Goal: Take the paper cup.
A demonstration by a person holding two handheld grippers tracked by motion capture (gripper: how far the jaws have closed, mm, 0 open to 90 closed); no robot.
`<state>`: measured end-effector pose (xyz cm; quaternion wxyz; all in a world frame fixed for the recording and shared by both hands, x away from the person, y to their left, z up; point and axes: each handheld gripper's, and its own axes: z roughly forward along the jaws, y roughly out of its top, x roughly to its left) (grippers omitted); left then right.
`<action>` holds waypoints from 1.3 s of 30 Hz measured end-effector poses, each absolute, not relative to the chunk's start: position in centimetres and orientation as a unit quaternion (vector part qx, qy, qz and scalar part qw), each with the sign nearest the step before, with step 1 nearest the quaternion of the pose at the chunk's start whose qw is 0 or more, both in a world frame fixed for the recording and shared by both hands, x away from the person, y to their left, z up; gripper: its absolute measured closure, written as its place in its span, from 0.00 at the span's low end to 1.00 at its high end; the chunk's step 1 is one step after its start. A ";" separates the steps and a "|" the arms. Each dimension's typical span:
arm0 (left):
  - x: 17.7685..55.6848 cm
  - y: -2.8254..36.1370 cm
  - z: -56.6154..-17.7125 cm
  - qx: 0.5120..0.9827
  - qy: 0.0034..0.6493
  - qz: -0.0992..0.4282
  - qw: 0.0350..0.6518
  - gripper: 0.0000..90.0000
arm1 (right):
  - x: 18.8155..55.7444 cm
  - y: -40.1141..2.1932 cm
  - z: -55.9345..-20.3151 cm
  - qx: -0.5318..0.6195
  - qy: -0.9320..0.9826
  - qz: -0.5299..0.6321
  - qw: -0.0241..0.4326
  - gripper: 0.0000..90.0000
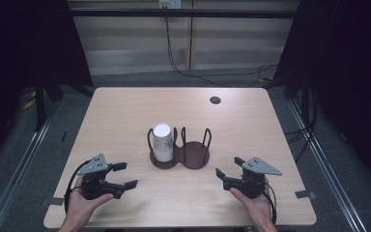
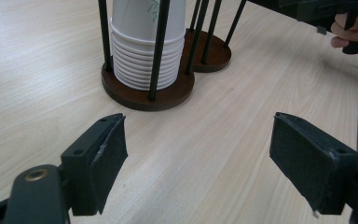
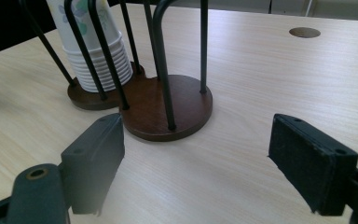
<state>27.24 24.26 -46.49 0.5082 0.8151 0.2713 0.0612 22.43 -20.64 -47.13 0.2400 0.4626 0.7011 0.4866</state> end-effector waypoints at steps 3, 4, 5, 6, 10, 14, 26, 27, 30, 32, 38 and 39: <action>27.2 24.3 -46.4 0.815 0.273 0.061 0.507 0.22 | 22.2 -20.6 -46.9 0.460 0.700 0.491 0.240 0.20; 27.2 24.3 -46.4 0.814 0.275 0.062 0.507 0.23 | 22.2 -20.6 -47.0 0.462 0.702 0.486 0.240 0.21; 27.2 24.2 -46.4 0.814 0.275 0.062 0.508 0.23 | 22.2 -20.6 -47.0 0.462 0.702 0.486 0.240 0.21; 27.2 24.2 -46.4 0.814 0.275 0.063 0.508 0.23 | 22.3 -20.8 -47.0 0.462 0.710 0.478 0.234 0.21; 27.3 24.2 -46.2 0.811 0.280 0.075 0.509 0.25 | 22.2 -20.9 -47.0 0.466 0.708 0.480 0.228 0.21; 27.3 24.1 -45.6 0.815 0.275 0.090 0.502 0.28 | 22.0 -20.8 -46.9 0.462 0.710 0.480 0.229 0.21; 27.4 24.0 -43.3 0.790 0.285 0.058 0.540 0.26 | 21.6 -19.9 -46.8 0.441 0.726 0.478 0.224 0.20; 27.6 23.6 -43.0 0.795 0.279 0.067 0.535 0.26 | 21.6 -19.9 -46.8 0.440 0.726 0.480 0.222 0.20; 28.0 23.2 -42.6 0.799 0.272 0.071 0.531 0.26 | 21.6 -19.9 -46.9 0.439 0.728 0.481 0.215 0.18; 28.2 22.9 -42.2 0.800 0.264 0.076 0.533 0.26 | 21.7 -19.8 -47.0 0.440 0.730 0.482 0.206 0.18; 28.9 22.6 -41.3 0.801 0.254 0.087 0.535 0.26 | 21.6 -19.6 -47.0 0.437 0.731 0.483 0.203 0.18; 29.1 22.5 -41.2 0.801 0.253 0.091 0.536 0.23 | 21.6 -19.6 -47.0 0.437 0.732 0.481 0.202 0.18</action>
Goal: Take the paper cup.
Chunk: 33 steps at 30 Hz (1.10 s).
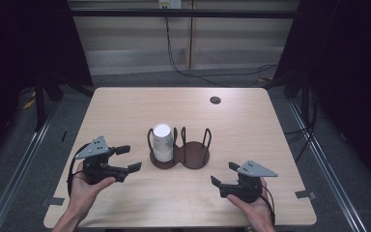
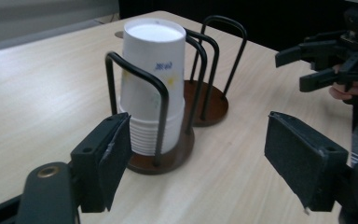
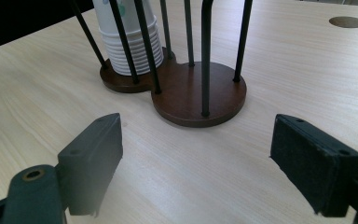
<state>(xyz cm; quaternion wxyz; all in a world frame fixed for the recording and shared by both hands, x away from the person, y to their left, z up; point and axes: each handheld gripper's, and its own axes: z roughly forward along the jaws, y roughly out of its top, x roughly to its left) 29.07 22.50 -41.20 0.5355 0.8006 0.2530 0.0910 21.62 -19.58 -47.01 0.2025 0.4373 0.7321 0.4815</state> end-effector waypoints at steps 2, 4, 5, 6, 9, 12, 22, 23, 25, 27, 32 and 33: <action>29.4 22.1 -40.9 0.801 0.244 0.080 0.541 0.22 | 21.7 -19.6 -47.1 0.436 0.734 0.483 0.196 0.18; 29.5 21.9 -40.6 0.798 0.239 0.087 0.546 0.21 | 21.7 -19.5 -47.1 0.434 0.735 0.483 0.195 0.18; 29.5 21.9 -40.6 0.798 0.239 0.087 0.546 0.21 | 21.7 -19.5 -47.1 0.434 0.735 0.483 0.195 0.18; 29.6 21.8 -40.5 0.799 0.235 0.090 0.546 0.21 | 21.7 -19.5 -47.1 0.434 0.735 0.483 0.195 0.18; 29.7 21.6 -40.0 0.800 0.225 0.090 0.549 0.23 | 21.7 -19.4 -47.1 0.435 0.737 0.481 0.192 0.18; 30.0 21.3 -39.5 0.805 0.216 0.086 0.546 0.34 | 21.8 -19.4 -47.2 0.433 0.737 0.482 0.190 0.18; 31.1 19.9 -38.2 0.797 0.201 0.050 0.568 0.48 | 21.8 -19.5 -47.2 0.433 0.737 0.486 0.180 0.18; 31.1 19.9 -38.2 0.797 0.201 0.050 0.568 0.49 | 21.8 -19.5 -47.2 0.433 0.737 0.486 0.180 0.18; 31.4 19.6 -38.2 0.797 0.202 0.043 0.568 0.46 | 21.8 -19.5 -47.2 0.434 0.737 0.486 0.179 0.18; 31.6 19.3 -38.0 0.802 0.200 0.047 0.561 0.49 | 21.8 -19.5 -47.2 0.433 0.737 0.488 0.178 0.18; 32.2 18.9 -37.7 0.808 0.212 0.049 0.548 0.46 | 21.8 -19.5 -47.1 0.430 0.734 0.495 0.177 0.15; 32.3 18.7 -37.6 0.814 0.209 0.052 0.540 0.46 | 21.8 -19.5 -47.1 0.430 0.734 0.495 0.177 0.15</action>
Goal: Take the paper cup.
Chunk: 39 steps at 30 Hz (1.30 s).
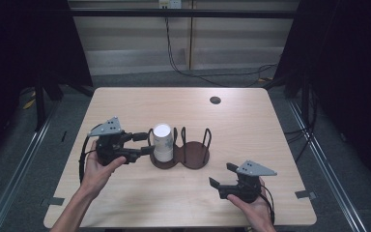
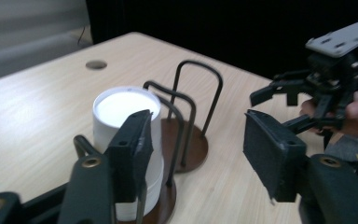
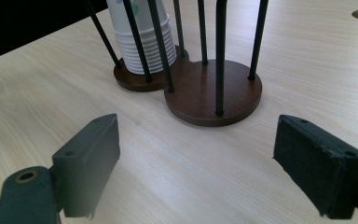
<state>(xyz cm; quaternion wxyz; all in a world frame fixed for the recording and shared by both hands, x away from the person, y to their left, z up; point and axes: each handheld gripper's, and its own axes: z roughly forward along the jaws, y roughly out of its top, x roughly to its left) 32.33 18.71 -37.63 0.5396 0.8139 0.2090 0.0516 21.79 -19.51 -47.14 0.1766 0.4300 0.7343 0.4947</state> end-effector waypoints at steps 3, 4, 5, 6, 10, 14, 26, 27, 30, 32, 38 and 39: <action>32.7 18.2 -37.4 0.826 0.211 0.058 0.520 0.43 | 21.9 -19.4 -47.1 0.427 0.734 0.498 0.174 0.15; 32.8 18.1 -37.3 0.827 0.214 0.056 0.517 0.42 | 21.9 -19.4 -47.1 0.426 0.736 0.497 0.173 0.15; 33.1 17.9 -37.2 0.830 0.214 0.057 0.511 0.40 | 21.9 -19.3 -47.1 0.424 0.737 0.497 0.173 0.15; 33.3 17.8 -37.1 0.832 0.216 0.053 0.508 0.38 | 21.9 -19.3 -47.1 0.422 0.738 0.496 0.174 0.15; 34.3 17.4 -36.4 0.837 0.223 0.052 0.496 0.29 | 21.8 -19.3 -47.1 0.420 0.739 0.497 0.172 0.16; 35.0 17.2 -35.3 0.840 0.234 0.067 0.485 0.24 | 21.8 -19.2 -47.1 0.417 0.742 0.496 0.169 0.16; 37.5 14.9 -35.2 0.878 0.228 0.058 0.417 0.21 | 21.7 -19.1 -47.1 0.408 0.750 0.493 0.167 0.16; 37.6 14.6 -35.4 0.879 0.230 0.050 0.415 0.21 | 21.7 -19.1 -47.1 0.407 0.751 0.493 0.167 0.16; 37.9 13.9 -36.0 0.888 0.228 0.045 0.397 0.23 | 21.7 -19.1 -47.2 0.406 0.752 0.492 0.166 0.16; 38.0 13.4 -36.3 0.893 0.224 0.043 0.387 0.23 | 21.6 -19.1 -47.2 0.407 0.753 0.490 0.165 0.16; 38.6 12.4 -36.4 0.916 0.206 0.067 0.337 0.26 | 21.6 -19.0 -47.2 0.404 0.754 0.491 0.163 0.16; 38.7 12.2 -36.3 0.918 0.209 0.070 0.330 0.26 | 21.6 -19.0 -47.2 0.405 0.755 0.490 0.161 0.16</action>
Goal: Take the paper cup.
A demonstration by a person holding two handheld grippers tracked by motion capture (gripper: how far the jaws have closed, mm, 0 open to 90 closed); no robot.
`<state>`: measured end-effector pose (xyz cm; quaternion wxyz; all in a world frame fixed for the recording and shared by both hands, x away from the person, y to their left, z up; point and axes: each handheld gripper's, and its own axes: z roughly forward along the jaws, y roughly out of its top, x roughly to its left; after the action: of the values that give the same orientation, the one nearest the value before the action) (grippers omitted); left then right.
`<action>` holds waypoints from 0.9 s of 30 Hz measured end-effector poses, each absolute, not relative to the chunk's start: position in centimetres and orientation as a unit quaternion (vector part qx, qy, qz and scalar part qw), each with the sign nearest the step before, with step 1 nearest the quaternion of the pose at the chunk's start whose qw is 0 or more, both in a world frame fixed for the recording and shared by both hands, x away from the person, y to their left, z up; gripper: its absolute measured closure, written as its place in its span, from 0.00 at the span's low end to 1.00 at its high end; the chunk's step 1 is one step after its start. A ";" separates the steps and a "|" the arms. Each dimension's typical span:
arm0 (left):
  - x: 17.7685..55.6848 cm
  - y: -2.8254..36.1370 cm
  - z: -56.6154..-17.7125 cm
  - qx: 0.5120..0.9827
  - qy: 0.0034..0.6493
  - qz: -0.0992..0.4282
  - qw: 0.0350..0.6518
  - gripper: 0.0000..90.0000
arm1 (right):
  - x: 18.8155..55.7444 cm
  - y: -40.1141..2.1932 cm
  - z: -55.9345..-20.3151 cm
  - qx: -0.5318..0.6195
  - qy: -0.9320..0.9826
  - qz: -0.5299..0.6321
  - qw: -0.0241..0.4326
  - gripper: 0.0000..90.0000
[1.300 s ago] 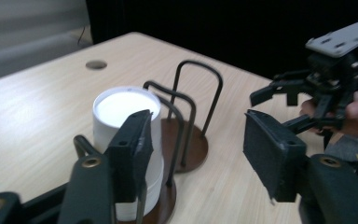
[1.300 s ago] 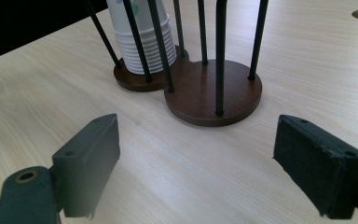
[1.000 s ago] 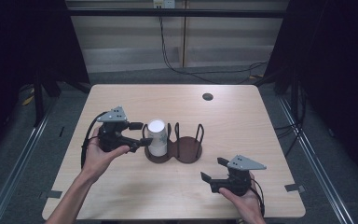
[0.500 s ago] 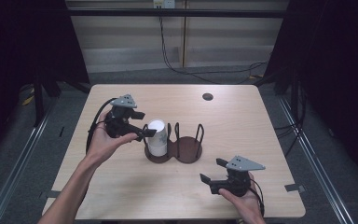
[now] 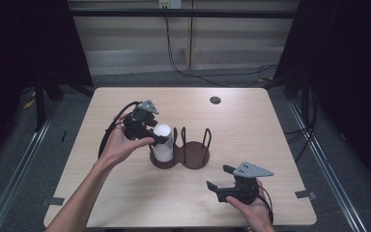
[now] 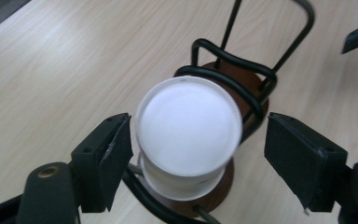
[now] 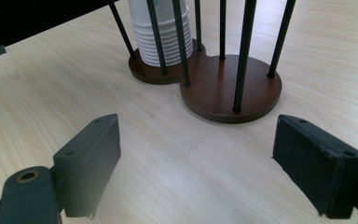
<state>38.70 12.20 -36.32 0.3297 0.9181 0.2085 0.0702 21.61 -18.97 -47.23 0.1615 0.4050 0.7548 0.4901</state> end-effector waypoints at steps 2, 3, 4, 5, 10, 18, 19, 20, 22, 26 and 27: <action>39.1 12.0 -36.2 0.921 0.207 0.064 0.323 0.26 | 21.6 -19.0 -47.2 0.405 0.756 0.489 0.161 0.16; 39.2 11.9 -36.2 0.924 0.207 0.065 0.316 0.26 | 21.6 -18.9 -47.3 0.404 0.757 0.488 0.161 0.17; 39.2 11.7 -36.1 0.923 0.211 0.070 0.315 0.26 | 21.6 -18.9 -47.3 0.401 0.758 0.488 0.161 0.17; 39.4 11.6 -36.1 0.923 0.213 0.059 0.316 0.24 | 21.6 -18.9 -47.3 0.402 0.759 0.486 0.161 0.17; 39.8 11.3 -36.3 0.936 0.202 0.053 0.285 0.26 | 21.6 -18.9 -47.3 0.400 0.760 0.487 0.160 0.17; 40.9 10.9 -36.6 0.943 0.207 0.035 0.258 0.30 | 21.5 -18.8 -47.3 0.400 0.761 0.485 0.158 0.17; 40.8 10.7 -36.7 0.940 0.214 0.035 0.262 0.30 | 21.6 -18.8 -47.3 0.400 0.761 0.485 0.158 0.17; 40.9 10.6 -36.7 0.945 0.205 0.035 0.253 0.31 | 21.6 -18.8 -47.3 0.401 0.761 0.485 0.158 0.17; 40.9 10.3 -36.7 0.947 0.200 0.037 0.250 0.31 | 21.6 -18.8 -47.3 0.400 0.761 0.485 0.158 0.17; 40.9 10.0 -36.9 0.949 0.202 0.033 0.239 0.31 | 21.6 -18.8 -47.4 0.401 0.762 0.484 0.155 0.17; 40.9 9.9 -36.9 0.951 0.199 0.031 0.234 0.32 | 21.5 -18.8 -47.4 0.400 0.763 0.483 0.156 0.17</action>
<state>40.88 9.90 -36.91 0.2345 0.9509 0.1993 0.0313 21.55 -18.81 -47.37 0.1558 0.4002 0.7633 0.4826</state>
